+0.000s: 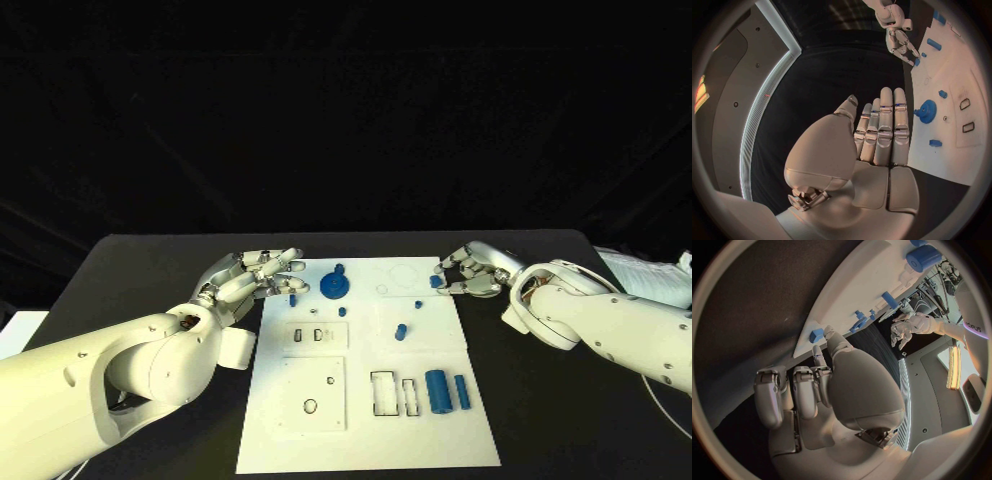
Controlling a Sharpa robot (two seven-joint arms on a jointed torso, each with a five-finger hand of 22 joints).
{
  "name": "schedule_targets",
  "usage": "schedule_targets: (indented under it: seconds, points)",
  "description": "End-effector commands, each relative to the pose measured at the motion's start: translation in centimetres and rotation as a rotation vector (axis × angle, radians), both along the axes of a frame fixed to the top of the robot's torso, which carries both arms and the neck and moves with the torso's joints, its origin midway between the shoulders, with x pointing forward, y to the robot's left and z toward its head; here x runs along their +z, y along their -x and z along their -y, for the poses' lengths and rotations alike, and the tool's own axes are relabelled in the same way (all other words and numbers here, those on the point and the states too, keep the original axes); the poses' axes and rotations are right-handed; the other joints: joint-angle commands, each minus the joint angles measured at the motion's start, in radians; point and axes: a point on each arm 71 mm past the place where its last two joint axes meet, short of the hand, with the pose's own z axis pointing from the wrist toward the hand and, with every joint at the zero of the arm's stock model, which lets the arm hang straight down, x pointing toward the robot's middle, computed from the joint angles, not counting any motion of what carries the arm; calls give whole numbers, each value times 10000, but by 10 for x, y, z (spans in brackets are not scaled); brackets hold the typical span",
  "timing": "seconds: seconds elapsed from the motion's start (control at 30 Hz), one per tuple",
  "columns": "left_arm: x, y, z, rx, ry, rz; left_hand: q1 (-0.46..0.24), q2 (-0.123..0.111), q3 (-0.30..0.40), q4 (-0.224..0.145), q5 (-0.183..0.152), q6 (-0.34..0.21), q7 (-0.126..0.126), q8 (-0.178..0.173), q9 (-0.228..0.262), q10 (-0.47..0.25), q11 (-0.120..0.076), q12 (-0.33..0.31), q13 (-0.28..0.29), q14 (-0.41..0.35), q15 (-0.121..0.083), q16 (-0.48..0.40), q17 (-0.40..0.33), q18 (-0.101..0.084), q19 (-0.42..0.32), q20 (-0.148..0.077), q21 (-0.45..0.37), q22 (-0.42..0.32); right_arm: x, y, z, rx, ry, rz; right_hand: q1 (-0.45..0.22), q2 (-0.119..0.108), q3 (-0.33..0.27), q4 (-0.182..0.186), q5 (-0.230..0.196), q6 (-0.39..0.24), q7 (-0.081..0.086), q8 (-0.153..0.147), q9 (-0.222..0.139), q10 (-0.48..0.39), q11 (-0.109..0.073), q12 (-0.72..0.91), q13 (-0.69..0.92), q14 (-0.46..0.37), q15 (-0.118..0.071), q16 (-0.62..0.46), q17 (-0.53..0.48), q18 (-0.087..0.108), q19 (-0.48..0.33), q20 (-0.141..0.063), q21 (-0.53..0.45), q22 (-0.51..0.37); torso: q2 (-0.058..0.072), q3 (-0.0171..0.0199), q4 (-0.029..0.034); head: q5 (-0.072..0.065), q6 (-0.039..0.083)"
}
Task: Assemble the parts on the task board
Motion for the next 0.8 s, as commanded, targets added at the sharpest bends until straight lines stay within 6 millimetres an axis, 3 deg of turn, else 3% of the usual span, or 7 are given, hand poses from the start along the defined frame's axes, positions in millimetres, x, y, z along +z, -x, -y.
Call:
schedule_targets:
  seconds: [0.03,0.27,0.4,0.47,0.53,0.8]
  points:
    - [1,0,1,-121,93,63,121,-15,37,-53,41,-36,20,-69,10,-71,-3,-44,-8,-68,-2,-61,18,113,-26,33,-57,-10,3,2,-4,297,209,327,95,73,81,-113,26,42,9,-12,-16,822,-12,18,2299,1061,-9,41,2632,-31,826,11,-18,2163,0,-4,4,4,3]
    - [1,0,1,-105,77,51,136,-6,51,-64,41,-36,19,-69,10,-71,-5,-45,-8,-67,-4,-66,25,114,-24,31,-56,-11,14,1,-4,586,922,567,608,180,893,-695,765,-80,26,-70,-53,777,-5,-85,2255,1061,-24,41,2632,-13,787,-3,-52,2092,-3,-7,10,-1,-12]
    - [1,0,1,-99,71,47,136,-6,51,-64,41,-36,19,-69,10,-71,-5,-45,-8,-67,-4,-66,25,114,-24,31,-56,-11,21,-1,-3,791,1851,812,715,130,1532,-1031,910,-98,-252,-60,-50,740,-229,-183,2213,1061,-211,41,2632,5,748,-127,-85,2024,-2,-11,0,-9,-16]
    - [1,0,1,-100,71,47,136,-6,51,-64,41,-36,19,-69,10,-71,-5,-45,-8,-67,-4,-66,25,114,-24,31,-56,-11,23,-1,-3,913,2390,948,525,10,1941,-1148,830,-61,-447,-59,-44,727,-520,-243,2185,1061,-463,41,2632,10,733,-339,-100,1999,0,-13,3,-38,-11]
    - [1,0,2,-101,73,51,136,-6,51,-64,41,-36,19,-69,10,-71,-5,-45,-8,-67,-4,-66,25,114,-24,31,-56,-11,24,-2,-4,1015,2842,1037,293,-121,2355,-1239,777,-52,-581,-64,-44,724,-667,-280,2169,1061,-638,41,2632,11,730,-535,-107,1992,-1,-7,5,-41,-6]
    - [1,0,2,-93,71,63,136,-6,51,-64,41,-36,19,-69,10,-71,-5,-45,-8,-67,-4,-66,25,114,-24,31,-56,-11,27,-2,-11,1473,4411,1413,-1,-328,3115,-1399,271,102,-842,-44,-29,683,-892,-458,2094,1050,-853,15,2584,25,698,-741,-146,1929,0,-1,-6,-38,-24]
